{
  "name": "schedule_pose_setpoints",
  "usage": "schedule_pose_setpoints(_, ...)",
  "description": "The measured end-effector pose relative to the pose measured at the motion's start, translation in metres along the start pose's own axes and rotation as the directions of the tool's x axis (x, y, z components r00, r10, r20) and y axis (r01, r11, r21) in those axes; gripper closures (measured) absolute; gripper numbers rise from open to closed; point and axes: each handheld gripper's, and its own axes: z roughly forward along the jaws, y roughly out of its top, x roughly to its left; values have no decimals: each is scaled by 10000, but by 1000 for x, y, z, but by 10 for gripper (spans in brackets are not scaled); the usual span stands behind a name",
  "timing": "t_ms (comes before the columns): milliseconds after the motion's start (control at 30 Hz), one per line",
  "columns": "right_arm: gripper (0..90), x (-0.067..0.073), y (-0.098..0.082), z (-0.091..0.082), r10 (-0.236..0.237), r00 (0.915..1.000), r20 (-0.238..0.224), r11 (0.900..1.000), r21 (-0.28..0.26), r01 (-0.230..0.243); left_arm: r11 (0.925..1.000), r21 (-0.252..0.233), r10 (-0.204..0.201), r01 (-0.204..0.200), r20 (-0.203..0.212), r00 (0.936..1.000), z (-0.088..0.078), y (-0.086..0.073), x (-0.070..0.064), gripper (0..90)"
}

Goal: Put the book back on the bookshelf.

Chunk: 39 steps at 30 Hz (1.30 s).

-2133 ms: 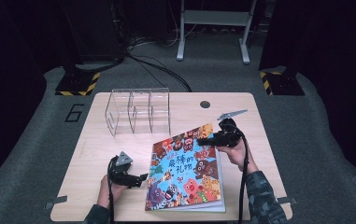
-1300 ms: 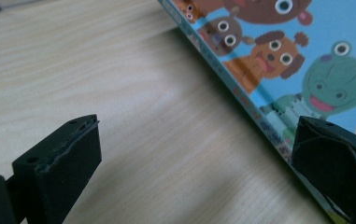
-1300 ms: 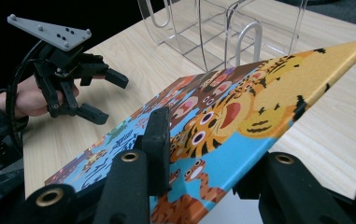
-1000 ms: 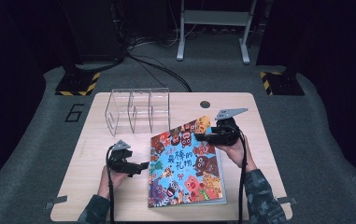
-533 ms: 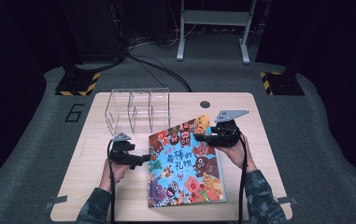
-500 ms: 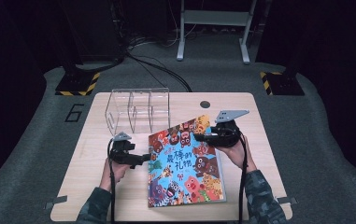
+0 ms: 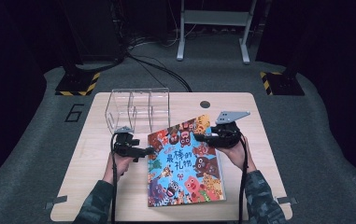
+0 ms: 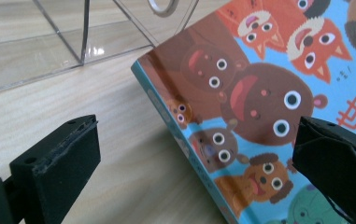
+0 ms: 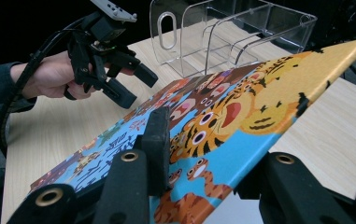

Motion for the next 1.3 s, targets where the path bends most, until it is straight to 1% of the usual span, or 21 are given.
schedule_pose_setpoints(67, 641, 1, 0, -1, -2, 10000, -2, 10000, -54, 2, 10000, 51, 46, -47, 41, 10000, 2, 0, 0, 21)
schedule_pose_setpoints(133, 641, 3, 1, -1, -110, 9999, -22, 9999, -104, 110, 10000, 58, -26, 25, 109, 9999, 4, 0, 0, 21)
schedule_pose_setpoints(167, 641, 3, 1, -2, -244, 9997, -58, 9996, -144, 244, 10000, 5, -52, 52, 152, 9999, 4, 0, 0, 22)
schedule_pose_setpoints(233, 641, 5, 1, -2, -275, 9996, -20, 9994, -211, 275, 10000, -44, -22, 23, 194, 9998, 5, 0, 0, 24)
schedule_pose_setpoints(300, 641, 5, 2, -2, -395, 9992, -43, 9989, -236, 394, 9998, 8, -201, 200, 360, 9991, 5, 1, -1, 22)
schedule_pose_setpoints(367, 641, 5, 2, -2, -410, 9992, -30, 9989, -231, 410, 9996, 7, -272, 271, 413, 9988, 6, 2, 0, 18)
schedule_pose_setpoints(400, 641, 5, 2, -2, -417, 9991, -26, 9988, -270, 416, 9998, 15, -209, 208, 463, 9987, 6, 3, 0, 18)
schedule_pose_setpoints(433, 640, 5, 2, -2, -426, 9991, -34, 9987, -266, 424, 9993, 10, -382, 382, 580, 9976, 6, 4, -1, 18)
schedule_pose_setpoints(467, 640, 6, 2, -2, -349, 9994, -33, 9991, -262, 348, 9995, -28, -310, 312, 550, 9980, 6, 6, -2, 18)
schedule_pose_setpoints(567, 640, 6, 3, -1, -504, 9987, -32, 9983, -310, 503, 9997, 43, -247, 245, 661, 9975, 7, 9, -5, 16)
schedule_pose_setpoints(600, 640, 6, 3, -1, -513, 9987, -33, 9982, -311, 512, 9999, 48, -125, 122, 630, 9979, 8, 11, -5, 16)
schedule_pose_setpoints(633, 640, 6, 3, -1, -530, 9986, -37, 9981, -315, 528, 9997, 42, -230, 227, 758, 9969, 8, 12, -6, 16)
schedule_pose_setpoints(700, 640, 6, 3, -1, -564, 9984, -50, 9979, -331, 562, 9996, -9, -284, 286, 840, 9961, 9, 12, -7, 21)
schedule_pose_setpoints(800, 640, 6, 2, -1, -539, 9985, -51, 9979, -349, 536, 9998, -24, -191, 194, 878, 9960, 10, 12, -6, 17)
schedule_pose_setpoints(867, 640, 6, 2, -1, -450, 9990, -70, 9984, -335, 447, 9995, 16, -316, 316, 1046, 9940, 11, 12, -6, 16)
schedule_pose_setpoints(900, 640, 5, 1, -1, -532, 9986, -66, 9979, -376, 529, 9995, 32, -301, 299, 1103, 9934, 11, 12, -6, 10)
schedule_pose_setpoints(933, 640, 5, 1, -1, -501, 9987, -90, 9981, -373, 498, 9998, 59, -212, 206, 1118, 9935, 12, 12, -5, 4)
schedule_pose_setpoints(1000, 640, 4, 1, 0, -514, 9986, -127, 9980, -367, 509, 9998, 76, -213, 205, 1181, 9928, 13, 12, -5, 0)
schedule_pose_setpoints(1033, 641, 4, 1, 0, -383, 9992, -117, 9987, -346, 379, 9995, 122, -290, 276, 1245, 9918, 13, 12, -5, 0)
schedule_pose_setpoints(1200, 640, 3, 0, 0, -457, 9989, -135, 9982, -384, 452, 9995, 171, -289, 266, 1575, 9871, 15, 11, -1, 5)
schedule_pose_setpoints(1300, 640, 3, 0, 0, -453, 9989, -123, 9983, -373, 448, 9994, 174, -333, 309, 1589, 9867, 16, 11, -1, 7)
